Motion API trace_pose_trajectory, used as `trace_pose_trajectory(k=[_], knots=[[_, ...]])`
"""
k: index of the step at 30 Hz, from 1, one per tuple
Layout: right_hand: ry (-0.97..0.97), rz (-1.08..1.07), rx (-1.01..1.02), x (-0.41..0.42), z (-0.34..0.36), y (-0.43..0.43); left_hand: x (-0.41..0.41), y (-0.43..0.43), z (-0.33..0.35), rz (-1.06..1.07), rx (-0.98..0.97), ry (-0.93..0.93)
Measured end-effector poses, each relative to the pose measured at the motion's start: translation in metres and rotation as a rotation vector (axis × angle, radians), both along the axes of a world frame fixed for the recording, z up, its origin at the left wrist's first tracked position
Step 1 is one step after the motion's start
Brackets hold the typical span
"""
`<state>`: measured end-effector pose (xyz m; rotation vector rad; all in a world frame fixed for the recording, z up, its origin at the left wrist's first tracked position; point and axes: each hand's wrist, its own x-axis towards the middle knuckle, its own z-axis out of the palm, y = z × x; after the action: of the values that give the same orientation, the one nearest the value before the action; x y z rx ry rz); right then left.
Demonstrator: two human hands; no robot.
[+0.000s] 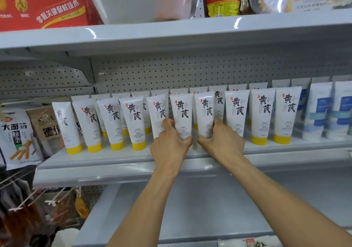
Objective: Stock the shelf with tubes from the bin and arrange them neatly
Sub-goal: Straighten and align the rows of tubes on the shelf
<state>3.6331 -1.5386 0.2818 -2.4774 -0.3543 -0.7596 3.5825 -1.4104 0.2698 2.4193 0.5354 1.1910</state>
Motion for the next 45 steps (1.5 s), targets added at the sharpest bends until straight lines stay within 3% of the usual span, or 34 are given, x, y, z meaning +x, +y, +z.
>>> trace_pose_trajectory(k=[10, 26, 32, 39, 45], knots=[[-0.062, -0.017, -0.024, -0.006, -0.001, -0.009, -0.008, -0.001, -0.001, -0.033, -0.001, -0.012], [0.044, 0.121, 0.036, -0.028, 0.006, -0.020, -0.026, -0.006, 0.007, -0.076, -0.031, 0.080], [-0.176, 0.215, 0.116, -0.053, -0.010, -0.038, -0.072, 0.007, -0.010, -0.074, -0.029, -0.081], [-0.172, 0.409, 0.026, -0.083, -0.004, 0.014, -0.094, 0.065, -0.006, 0.009, -0.122, -0.146], [-0.090, 0.306, -0.118, -0.077, 0.010, 0.068, -0.074, 0.097, 0.006, 0.039, -0.047, -0.017]])
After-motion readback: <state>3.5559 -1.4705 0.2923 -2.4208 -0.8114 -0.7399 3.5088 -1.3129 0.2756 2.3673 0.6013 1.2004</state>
